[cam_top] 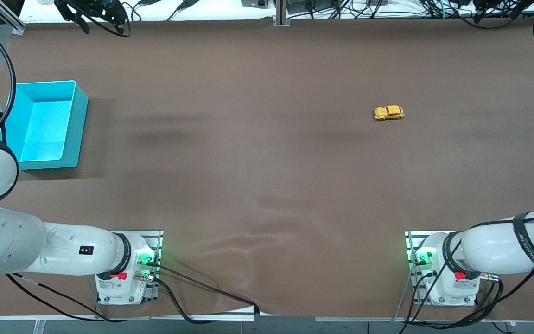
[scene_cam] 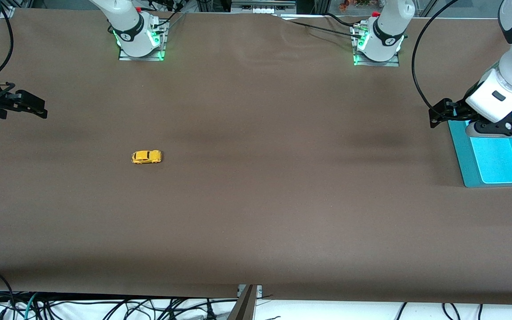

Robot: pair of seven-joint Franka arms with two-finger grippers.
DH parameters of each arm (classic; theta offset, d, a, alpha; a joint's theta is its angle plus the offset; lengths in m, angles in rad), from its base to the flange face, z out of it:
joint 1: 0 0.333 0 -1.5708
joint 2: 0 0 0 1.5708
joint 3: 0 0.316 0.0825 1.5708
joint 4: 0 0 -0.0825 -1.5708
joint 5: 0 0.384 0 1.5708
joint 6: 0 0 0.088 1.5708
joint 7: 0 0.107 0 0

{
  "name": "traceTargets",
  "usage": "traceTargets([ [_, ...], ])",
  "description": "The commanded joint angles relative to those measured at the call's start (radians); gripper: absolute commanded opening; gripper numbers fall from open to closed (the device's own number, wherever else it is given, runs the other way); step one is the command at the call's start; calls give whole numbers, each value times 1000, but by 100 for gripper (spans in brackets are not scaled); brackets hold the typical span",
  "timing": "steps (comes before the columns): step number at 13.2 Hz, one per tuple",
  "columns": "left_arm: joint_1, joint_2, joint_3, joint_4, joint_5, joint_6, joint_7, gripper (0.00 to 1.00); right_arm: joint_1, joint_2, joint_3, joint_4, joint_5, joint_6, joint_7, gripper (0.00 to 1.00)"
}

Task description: Wind and store yellow beetle car

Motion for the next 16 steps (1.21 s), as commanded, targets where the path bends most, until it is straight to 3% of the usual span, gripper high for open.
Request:
traceTargets([
  [1, 5, -12, -4, 5, -21, -17, -2, 100, -15, 2, 8, 8, 10, -9, 13, 100],
  [12, 5, -12, -4, 5, -21, -17, -3, 100, -10, 9, 8, 9, 11, 0, 21, 100],
  [16, 7, -12, -4, 5, -21, -17, -2, 100, 39, 41, 16, 7, 17, -8, 19, 100],
])
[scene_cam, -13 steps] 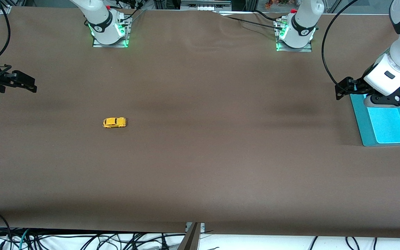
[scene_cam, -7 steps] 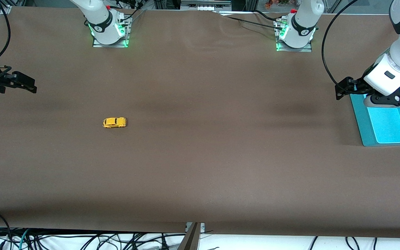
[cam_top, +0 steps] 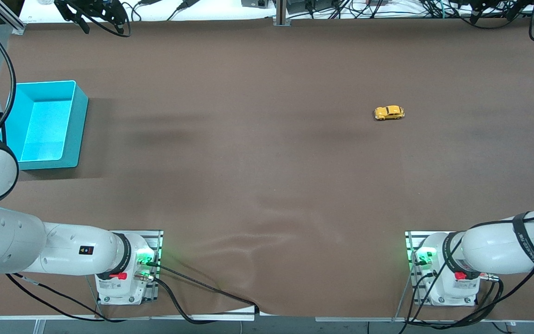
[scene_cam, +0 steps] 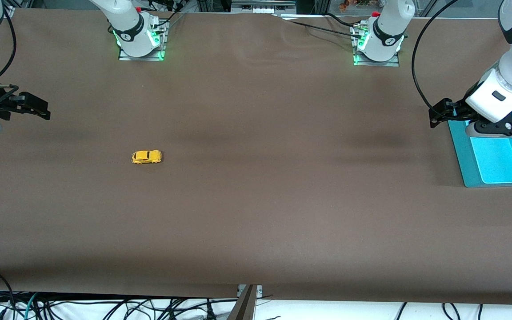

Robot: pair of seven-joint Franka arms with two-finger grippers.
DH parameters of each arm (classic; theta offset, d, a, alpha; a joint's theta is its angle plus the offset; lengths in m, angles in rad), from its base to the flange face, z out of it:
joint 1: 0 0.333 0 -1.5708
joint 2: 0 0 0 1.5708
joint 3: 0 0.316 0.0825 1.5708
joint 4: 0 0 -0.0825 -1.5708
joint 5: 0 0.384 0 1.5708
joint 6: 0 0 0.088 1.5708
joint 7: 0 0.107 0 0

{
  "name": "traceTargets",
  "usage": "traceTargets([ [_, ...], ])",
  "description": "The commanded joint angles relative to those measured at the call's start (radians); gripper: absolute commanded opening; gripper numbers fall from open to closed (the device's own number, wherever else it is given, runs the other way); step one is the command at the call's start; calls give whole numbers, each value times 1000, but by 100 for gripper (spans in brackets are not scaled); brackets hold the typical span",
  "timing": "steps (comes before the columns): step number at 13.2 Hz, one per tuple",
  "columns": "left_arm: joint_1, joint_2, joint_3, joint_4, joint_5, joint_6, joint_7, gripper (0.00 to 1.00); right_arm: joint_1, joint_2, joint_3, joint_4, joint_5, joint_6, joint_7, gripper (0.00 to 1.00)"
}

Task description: Wind and store yellow beetle car

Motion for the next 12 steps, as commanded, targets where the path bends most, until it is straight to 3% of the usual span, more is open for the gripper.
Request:
traceTargets([
  [1, 5, -12, -4, 5, -21, -16, -2, 100, 53, 40, 8, 1, 14, -12, 14, 100],
  [7, 7, -12, -4, 5, -21, -16, 0, 100, 240, 108, 14, -3, 11, -106, 0, 100],
  [9, 7, -12, -4, 5, -21, -16, 0, 100, 249, 166, 14, -6, 8, -122, -163, 100],
  [12, 7, -12, -4, 5, -21, -16, 0, 100, 246, 233, 12, -47, 10, 17, -508, 100],
])
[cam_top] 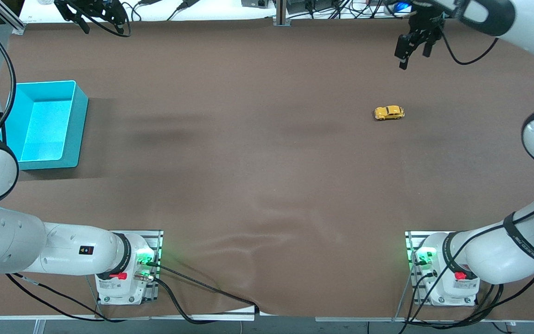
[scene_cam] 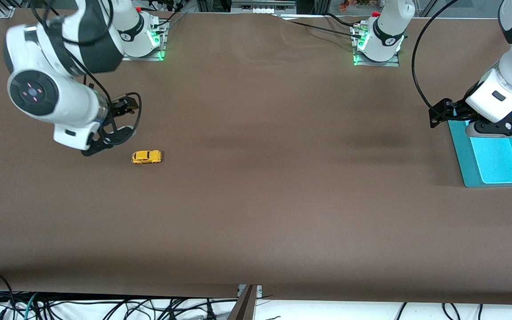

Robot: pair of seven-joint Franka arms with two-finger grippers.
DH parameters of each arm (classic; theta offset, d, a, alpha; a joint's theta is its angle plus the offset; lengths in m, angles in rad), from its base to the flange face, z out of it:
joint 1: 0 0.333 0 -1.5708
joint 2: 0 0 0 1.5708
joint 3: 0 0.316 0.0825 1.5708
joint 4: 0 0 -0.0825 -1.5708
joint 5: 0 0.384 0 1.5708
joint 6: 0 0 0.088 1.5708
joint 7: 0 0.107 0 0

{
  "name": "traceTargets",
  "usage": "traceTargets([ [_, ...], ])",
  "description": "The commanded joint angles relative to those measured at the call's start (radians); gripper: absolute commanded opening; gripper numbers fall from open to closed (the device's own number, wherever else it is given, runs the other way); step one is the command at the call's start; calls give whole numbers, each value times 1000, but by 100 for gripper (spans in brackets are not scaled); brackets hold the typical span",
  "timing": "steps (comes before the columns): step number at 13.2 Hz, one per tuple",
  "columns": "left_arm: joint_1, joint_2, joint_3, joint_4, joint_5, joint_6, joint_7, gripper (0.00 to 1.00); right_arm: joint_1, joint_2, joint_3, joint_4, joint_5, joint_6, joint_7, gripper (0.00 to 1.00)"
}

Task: Wind and store yellow beetle car
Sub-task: 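Move the right gripper down over the yellow toy car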

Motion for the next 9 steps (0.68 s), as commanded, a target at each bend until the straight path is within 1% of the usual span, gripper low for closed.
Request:
traceTargets([
  [1, 7, -12, -4, 5, -21, -16, 0, 100, -9, 33, -6, -72, -2, 137, -266, 100],
  [3, 5, -12, -4, 5, -21, -16, 0, 100, -11, 25, -6, -187, -2, 291, -392, 100],
  [5, 5, -12, -4, 5, -21, -16, 0, 100, -11, 24, -9, -294, 3, 476, -576, 99],
  [9, 4, -12, -5, 6, -20, -16, 0, 100, -13, 21, -11, -480, 4, 752, -762, 99],
])
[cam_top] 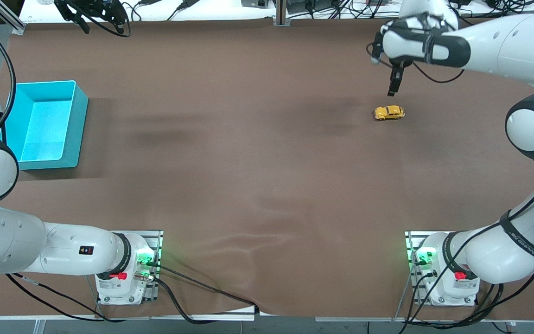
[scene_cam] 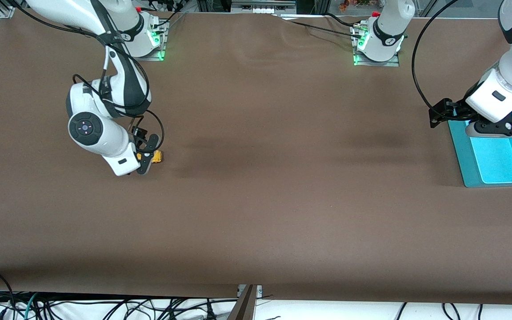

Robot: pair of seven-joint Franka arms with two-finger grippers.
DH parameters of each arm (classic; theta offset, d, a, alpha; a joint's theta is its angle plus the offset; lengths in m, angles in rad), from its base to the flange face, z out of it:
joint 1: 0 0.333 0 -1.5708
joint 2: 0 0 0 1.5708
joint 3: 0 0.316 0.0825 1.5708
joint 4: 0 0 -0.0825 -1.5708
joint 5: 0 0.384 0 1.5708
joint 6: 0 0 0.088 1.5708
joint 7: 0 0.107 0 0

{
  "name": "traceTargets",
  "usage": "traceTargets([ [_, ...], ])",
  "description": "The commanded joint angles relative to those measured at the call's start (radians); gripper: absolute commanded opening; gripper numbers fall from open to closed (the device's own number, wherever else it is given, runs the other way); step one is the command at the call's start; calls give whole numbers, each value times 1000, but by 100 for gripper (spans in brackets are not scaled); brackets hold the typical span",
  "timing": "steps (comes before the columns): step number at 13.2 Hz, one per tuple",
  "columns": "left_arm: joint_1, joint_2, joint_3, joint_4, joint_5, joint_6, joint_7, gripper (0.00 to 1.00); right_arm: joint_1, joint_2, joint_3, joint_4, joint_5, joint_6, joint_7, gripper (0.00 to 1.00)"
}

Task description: Wind and store yellow beetle car

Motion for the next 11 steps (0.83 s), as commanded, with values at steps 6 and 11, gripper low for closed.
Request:
traceTargets([
  [6, 4, -12, -5, 6, -20, -16, -2, 100, -6, -36, 1, -295, 4, 422, -278, 99],
  [11, 4, -13, -6, 6, -21, -21, -2, 100, -43, -33, -1, -327, 4, 476, -381, 99],
])
